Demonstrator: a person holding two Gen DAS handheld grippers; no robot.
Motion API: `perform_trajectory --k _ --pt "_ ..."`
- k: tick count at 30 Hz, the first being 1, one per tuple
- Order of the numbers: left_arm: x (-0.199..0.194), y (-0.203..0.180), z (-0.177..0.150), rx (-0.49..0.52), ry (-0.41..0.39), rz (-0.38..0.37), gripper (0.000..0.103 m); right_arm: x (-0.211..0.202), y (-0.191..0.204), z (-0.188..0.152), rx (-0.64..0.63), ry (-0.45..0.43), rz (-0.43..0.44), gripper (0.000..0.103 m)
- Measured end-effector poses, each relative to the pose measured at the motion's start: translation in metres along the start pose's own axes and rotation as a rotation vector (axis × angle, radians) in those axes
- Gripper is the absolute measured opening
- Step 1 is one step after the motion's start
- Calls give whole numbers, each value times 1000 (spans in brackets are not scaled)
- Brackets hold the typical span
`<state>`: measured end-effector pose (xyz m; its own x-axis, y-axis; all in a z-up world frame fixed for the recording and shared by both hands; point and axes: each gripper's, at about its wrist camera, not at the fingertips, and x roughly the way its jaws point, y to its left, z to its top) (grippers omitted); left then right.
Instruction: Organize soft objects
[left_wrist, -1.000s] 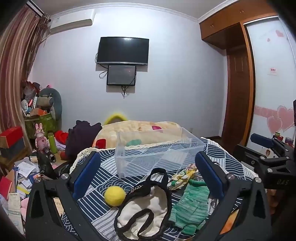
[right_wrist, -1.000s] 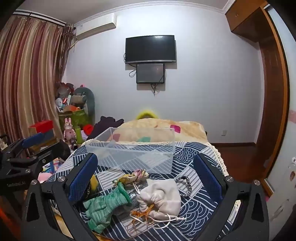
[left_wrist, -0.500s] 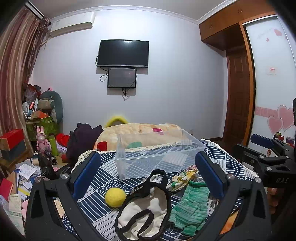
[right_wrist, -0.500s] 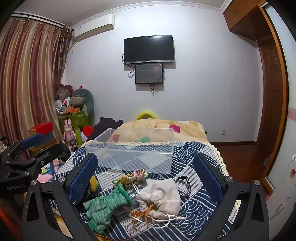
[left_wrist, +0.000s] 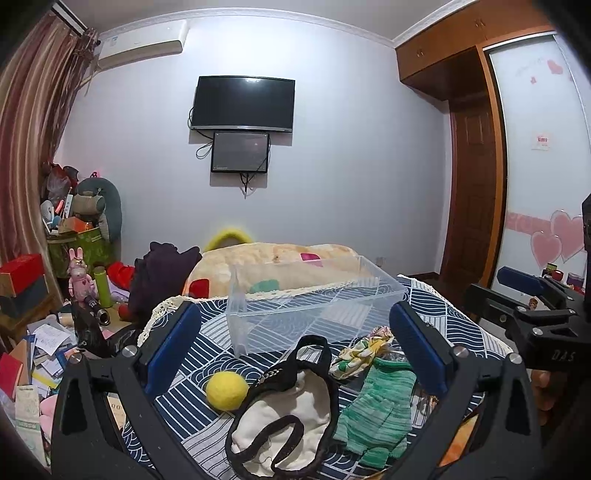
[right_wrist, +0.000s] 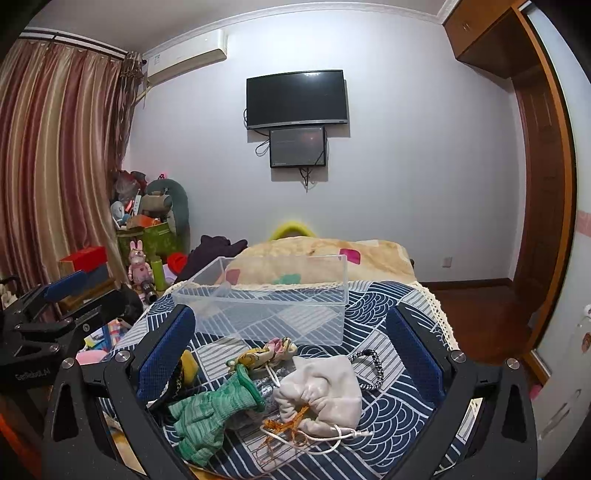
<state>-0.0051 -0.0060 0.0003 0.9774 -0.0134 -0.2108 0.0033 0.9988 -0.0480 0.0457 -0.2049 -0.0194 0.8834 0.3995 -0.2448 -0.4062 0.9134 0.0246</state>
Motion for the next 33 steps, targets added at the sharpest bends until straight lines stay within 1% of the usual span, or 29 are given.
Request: perform_trajectory --k 9,33 --pt "-2 -1 0 6 -10 0 103 1 0 -1 4 4 -2 103" --pt "-2 -2 0 -2 -4 -10 103 -1 2 -4 13 -1 7 103"
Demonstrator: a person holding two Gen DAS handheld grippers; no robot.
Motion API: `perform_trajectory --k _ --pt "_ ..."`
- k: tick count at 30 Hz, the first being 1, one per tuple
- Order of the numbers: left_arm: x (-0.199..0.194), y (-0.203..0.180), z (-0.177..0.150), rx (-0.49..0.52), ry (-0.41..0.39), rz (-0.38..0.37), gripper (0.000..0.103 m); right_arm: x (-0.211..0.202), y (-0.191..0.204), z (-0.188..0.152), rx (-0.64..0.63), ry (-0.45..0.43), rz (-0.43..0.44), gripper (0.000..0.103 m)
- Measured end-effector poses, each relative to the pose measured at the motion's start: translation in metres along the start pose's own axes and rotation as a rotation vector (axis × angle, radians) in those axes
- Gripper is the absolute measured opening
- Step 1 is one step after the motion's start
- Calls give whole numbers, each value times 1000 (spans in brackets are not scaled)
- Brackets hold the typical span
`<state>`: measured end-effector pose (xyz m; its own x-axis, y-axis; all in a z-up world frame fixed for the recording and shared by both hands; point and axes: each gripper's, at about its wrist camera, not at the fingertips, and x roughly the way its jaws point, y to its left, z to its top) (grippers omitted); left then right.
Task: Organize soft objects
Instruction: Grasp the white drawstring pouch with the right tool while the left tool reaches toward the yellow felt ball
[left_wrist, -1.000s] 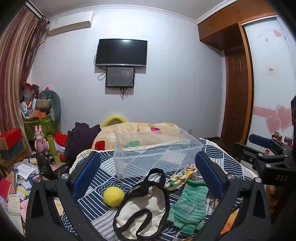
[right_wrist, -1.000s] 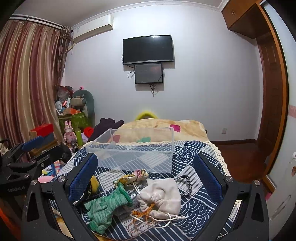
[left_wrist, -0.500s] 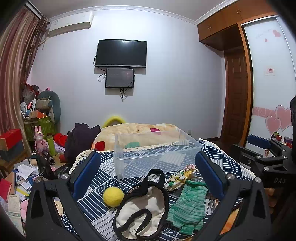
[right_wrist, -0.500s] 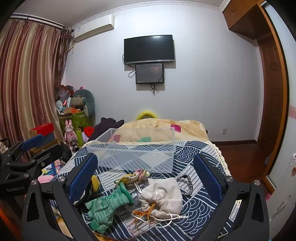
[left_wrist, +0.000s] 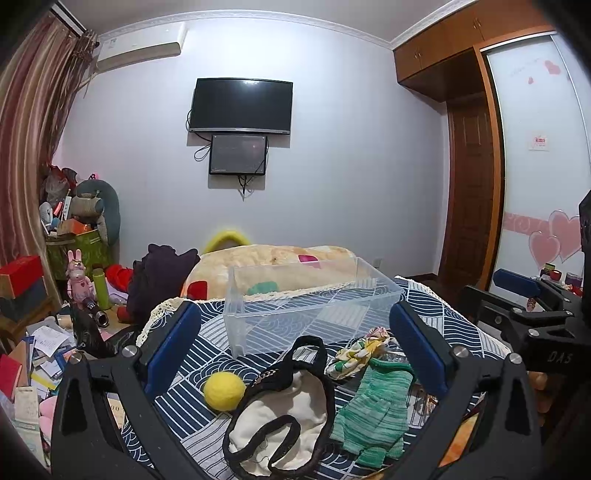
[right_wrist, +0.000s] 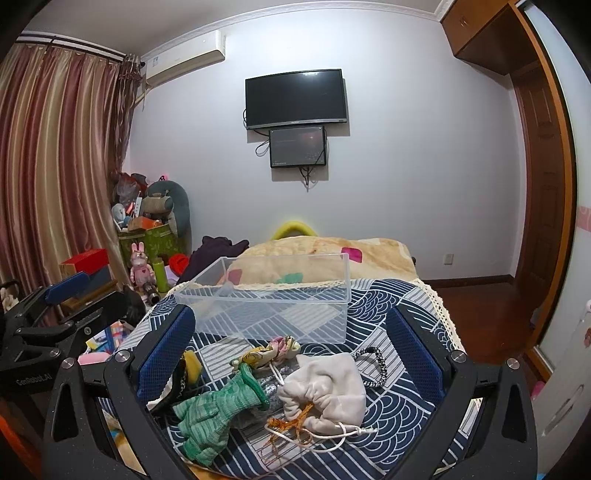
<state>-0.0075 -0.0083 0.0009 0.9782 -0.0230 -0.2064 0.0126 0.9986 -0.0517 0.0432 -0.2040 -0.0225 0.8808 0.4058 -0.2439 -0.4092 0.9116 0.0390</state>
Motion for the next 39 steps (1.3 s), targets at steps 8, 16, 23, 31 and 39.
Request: perform_trajectory --k 8,16,23,31,39 --pt "1 0 0 -2 4 -4 103 0 1 1 -5 -5 1 103" --pt "4 2 -2 -9 16 -31 103 1 0 0 -6 -4 1 103" --pt "8 10 -6 -4 6 -23 98 7 -9 -4 20 12 -17 101" --pt "35 42 -16 -75 91 71 68 24 -28 -16 69 109 -29 68" --pt "69 77 -39 -156 232 140 52 38 -37 -27 100 187 -42 58"
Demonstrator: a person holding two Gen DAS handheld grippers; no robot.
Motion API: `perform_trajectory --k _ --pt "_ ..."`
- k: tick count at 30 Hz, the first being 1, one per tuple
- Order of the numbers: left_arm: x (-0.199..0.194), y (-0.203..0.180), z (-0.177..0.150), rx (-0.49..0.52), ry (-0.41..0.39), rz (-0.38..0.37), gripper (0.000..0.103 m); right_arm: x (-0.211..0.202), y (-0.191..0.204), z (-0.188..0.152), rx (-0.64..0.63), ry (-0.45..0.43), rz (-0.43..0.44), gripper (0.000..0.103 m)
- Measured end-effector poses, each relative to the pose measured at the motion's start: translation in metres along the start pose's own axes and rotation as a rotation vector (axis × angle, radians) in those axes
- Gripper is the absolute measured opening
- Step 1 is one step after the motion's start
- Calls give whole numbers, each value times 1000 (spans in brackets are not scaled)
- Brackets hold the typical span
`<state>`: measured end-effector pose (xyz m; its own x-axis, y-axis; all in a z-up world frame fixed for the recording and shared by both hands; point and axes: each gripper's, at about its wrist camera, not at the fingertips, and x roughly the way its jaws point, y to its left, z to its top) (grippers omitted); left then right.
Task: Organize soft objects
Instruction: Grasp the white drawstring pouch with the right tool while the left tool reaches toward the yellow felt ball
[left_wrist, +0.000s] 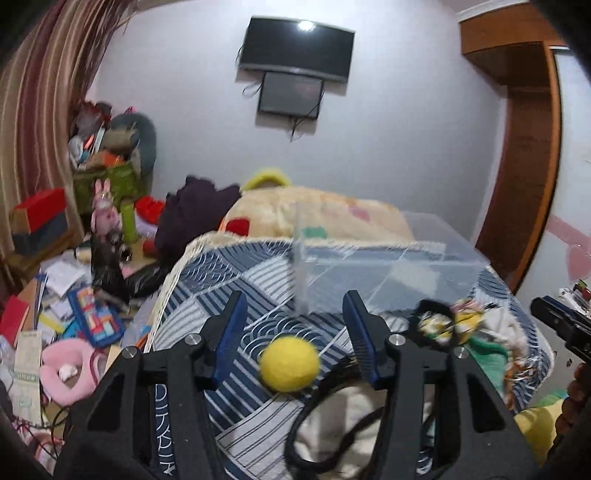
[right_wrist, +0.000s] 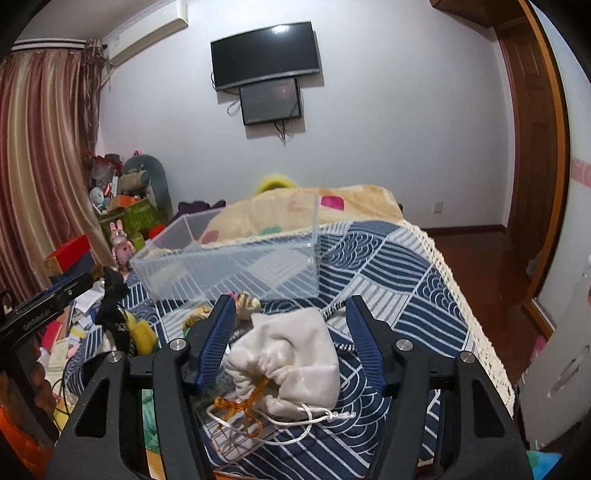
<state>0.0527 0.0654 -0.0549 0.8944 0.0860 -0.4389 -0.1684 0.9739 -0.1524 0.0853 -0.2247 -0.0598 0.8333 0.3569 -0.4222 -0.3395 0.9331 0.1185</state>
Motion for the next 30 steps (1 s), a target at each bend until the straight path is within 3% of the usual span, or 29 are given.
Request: perform_trajectory --k 5,10,13,16,19,23,27,30 --pt "21 10 -9 -8 85 -9 48 15 2 -8 -14 67 13 58" --pt "32 13 -19 -28 147 -101 48 33 3 -17 -31 146 3 58" --pt "38 5 -22 -5 164 -89 48 39 2 -22 -33 179 3 58" --pt "45 6 -27 -16 191 -84 48 42 3 -24 -47 200 4 45" --pt "47 8 -30 -10 191 -68 35 43 1 -25 -34 212 25 37" --pt "42 10 -25 -16 179 -79 28 38 -1 -24 -11 187 42 27" --pt "39 7 -19 -6 165 -85 10 30 -4 -17 11 151 38 24" --pt "37 3 -12 7 144 -94 10 21 -6 -6 18 112 34 24"
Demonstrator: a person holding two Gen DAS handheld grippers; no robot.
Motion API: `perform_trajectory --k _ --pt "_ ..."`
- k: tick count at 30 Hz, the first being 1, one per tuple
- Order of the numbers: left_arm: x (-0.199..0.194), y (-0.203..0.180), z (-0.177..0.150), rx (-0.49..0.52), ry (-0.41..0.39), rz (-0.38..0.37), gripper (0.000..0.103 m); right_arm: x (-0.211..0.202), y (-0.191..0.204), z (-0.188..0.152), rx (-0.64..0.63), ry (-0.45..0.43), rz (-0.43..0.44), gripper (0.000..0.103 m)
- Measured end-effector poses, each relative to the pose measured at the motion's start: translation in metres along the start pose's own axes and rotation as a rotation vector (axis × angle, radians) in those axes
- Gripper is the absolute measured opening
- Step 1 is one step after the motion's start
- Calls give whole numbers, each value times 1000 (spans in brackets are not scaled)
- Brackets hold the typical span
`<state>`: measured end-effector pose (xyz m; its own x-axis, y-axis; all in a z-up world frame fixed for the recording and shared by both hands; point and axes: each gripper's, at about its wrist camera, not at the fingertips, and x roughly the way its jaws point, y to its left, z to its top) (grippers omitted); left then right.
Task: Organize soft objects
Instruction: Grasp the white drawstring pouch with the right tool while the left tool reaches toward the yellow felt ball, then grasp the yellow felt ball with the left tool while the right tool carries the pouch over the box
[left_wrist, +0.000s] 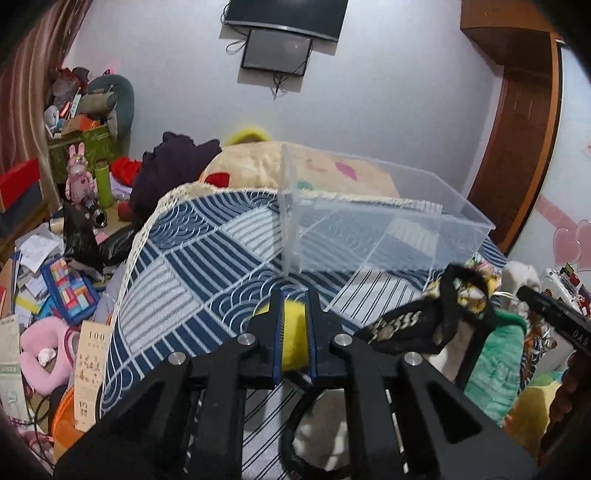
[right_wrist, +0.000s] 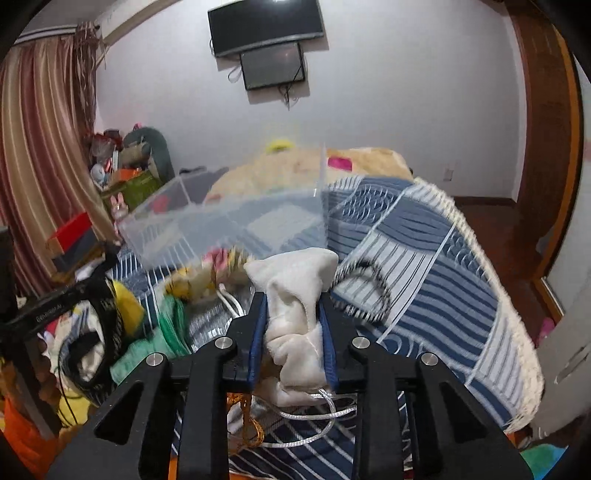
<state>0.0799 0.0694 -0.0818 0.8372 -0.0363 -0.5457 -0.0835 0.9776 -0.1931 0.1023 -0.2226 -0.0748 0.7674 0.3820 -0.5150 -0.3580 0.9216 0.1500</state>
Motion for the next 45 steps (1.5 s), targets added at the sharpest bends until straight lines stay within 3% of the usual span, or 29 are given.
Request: perform_trajectory --k 7,8,10,11,12,18,19,20,21,29,39,45 --pt "-9 -6 8 43 -17 5 11 -18 4 20 -31 -80 -6 24" --pt "-8 -6 8 46 -5 8 16 -18 4 21 -30 -83 -4 24" --pt "-6 -5 4 47 10 18 36 -17 3 22 -27 -81 1 24" --pt "-4 -4 2 46 16 22 52 -15 4 21 -26 -76 5 24" --pt "-2 -3 -1 42 22 25 60 -13 4 20 -27 -70 7 24" --pt "16 6 -10 4 82 4 59 -6 6 16 -24 -41 16 24" --pt "18 8 -11 -11 91 -12 56 -6 6 16 -21 -40 20 24" --pt "21 12 -11 -32 104 -38 44 -5 5 16 -17 -39 26 24" --pt "24 13 -12 -39 111 -49 42 -5 5 16 -16 -38 28 24" --pt "16 6 -4 8 57 -24 40 -4 7 26 -31 -50 30 24" --pt "-9 -20 58 68 -111 -63 41 3 13 65 -56 -118 18 24" --pt "-4 -34 88 121 -142 -62 41 20 22 92 -89 -147 -9 24"
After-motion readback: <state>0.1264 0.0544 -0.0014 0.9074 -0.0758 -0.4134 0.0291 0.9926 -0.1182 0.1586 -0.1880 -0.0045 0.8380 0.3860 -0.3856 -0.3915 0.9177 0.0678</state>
